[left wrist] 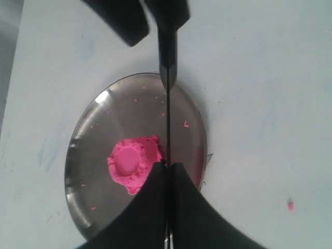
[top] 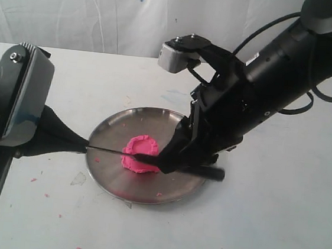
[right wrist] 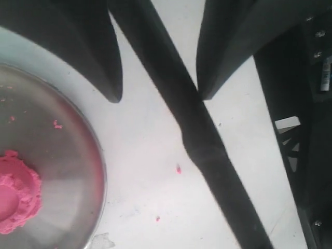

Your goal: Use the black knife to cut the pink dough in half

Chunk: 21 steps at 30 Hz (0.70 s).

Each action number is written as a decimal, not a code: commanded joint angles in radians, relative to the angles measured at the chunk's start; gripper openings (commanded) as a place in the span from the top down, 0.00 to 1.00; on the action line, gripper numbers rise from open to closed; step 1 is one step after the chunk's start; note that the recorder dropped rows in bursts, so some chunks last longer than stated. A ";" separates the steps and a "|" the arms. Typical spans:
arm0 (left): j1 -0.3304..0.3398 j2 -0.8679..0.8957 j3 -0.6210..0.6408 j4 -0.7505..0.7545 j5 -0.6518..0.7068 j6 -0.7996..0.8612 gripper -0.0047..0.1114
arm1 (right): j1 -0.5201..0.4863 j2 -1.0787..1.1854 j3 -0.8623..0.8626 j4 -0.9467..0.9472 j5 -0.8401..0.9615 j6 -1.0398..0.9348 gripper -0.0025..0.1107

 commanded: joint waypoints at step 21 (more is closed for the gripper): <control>-0.006 -0.012 -0.005 -0.061 0.032 -0.056 0.96 | 0.142 -0.051 0.175 -0.180 -0.406 -0.202 0.54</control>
